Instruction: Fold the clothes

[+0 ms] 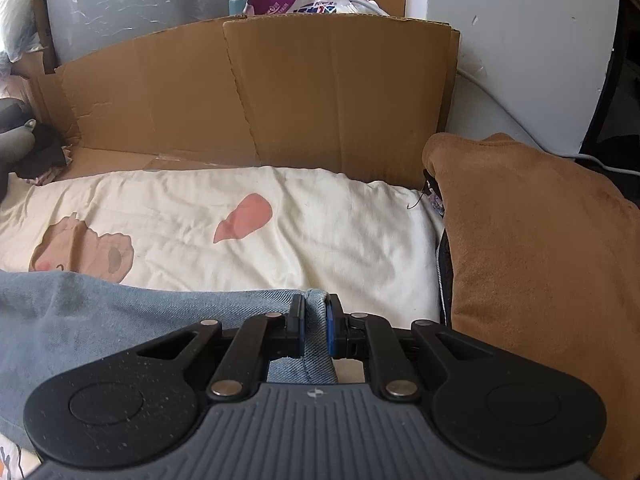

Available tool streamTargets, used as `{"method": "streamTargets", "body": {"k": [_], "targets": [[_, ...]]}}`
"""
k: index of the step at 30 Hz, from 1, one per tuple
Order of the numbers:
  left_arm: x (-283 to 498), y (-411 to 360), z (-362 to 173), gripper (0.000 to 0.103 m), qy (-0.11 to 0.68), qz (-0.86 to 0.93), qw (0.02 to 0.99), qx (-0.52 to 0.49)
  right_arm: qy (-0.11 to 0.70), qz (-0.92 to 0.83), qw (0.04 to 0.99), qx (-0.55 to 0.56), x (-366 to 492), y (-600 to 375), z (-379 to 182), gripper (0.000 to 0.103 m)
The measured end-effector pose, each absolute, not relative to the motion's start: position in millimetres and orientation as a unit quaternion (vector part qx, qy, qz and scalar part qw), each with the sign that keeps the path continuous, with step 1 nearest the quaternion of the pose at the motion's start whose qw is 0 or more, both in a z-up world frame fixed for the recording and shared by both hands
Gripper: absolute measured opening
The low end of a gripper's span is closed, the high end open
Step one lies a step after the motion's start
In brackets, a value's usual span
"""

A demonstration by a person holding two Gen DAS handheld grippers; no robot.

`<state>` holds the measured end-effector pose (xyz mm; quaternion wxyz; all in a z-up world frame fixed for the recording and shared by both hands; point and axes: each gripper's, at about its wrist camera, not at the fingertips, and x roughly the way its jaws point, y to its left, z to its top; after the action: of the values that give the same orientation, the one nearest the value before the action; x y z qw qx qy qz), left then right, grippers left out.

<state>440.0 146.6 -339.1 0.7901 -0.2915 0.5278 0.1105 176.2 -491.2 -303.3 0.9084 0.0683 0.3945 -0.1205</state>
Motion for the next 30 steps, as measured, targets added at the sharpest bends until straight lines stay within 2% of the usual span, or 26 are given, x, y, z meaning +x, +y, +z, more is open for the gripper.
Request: {"method": "streamTargets", "body": {"k": [3,6,13,16,17,18,21,22,23,25,30], "targets": [[436.8,149.4,-330.3,0.011,0.514,0.101,0.798,-0.299,0.388,-0.120,0.911,0.070,175.9,-491.1,-300.7,0.008],[435.7,151.5,-320.3,0.009,0.499,0.089,0.805,-0.309,0.376,-0.120,0.916,0.067,178.5,-492.9,-296.5,0.008],[441.4,148.1,-317.9,0.009,0.489,0.087,0.805,-0.325,0.356,-0.114,0.926,0.044,206.0,-500.9,-290.0,0.008],[441.4,147.4,-322.6,0.012,0.487,0.089,0.797,-0.345,0.352,-0.112,0.929,0.033,219.9,-503.4,-292.5,0.009],[440.4,146.7,-323.2,0.014,0.485,0.089,0.795,-0.354,0.354,-0.112,0.928,0.030,223.7,-504.5,-295.5,0.009],[439.0,144.3,-322.1,0.022,0.482,0.087,0.794,-0.359,0.360,-0.114,0.926,0.029,226.8,-505.4,-299.9,0.009],[435.0,132.3,-317.5,0.054,0.478,0.077,0.798,-0.358,0.389,-0.121,0.913,0.039,233.4,-507.9,-314.9,0.014],[433.7,126.2,-315.5,0.061,0.478,0.073,0.802,-0.350,0.396,-0.123,0.909,0.041,233.2,-508.0,-318.1,0.019],[432.4,120.0,-313.4,0.062,0.478,0.069,0.806,-0.343,0.403,-0.126,0.906,0.044,232.7,-508.0,-320.9,0.023],[429.7,108.5,-309.9,0.063,0.479,0.062,0.811,-0.330,0.404,-0.126,0.905,0.050,229.7,-507.4,-321.8,0.039],[418.1,90.0,-310.4,0.062,0.478,0.058,0.802,-0.352,0.393,-0.121,0.910,0.050,231.3,-504.5,-311.9,0.041]]}}
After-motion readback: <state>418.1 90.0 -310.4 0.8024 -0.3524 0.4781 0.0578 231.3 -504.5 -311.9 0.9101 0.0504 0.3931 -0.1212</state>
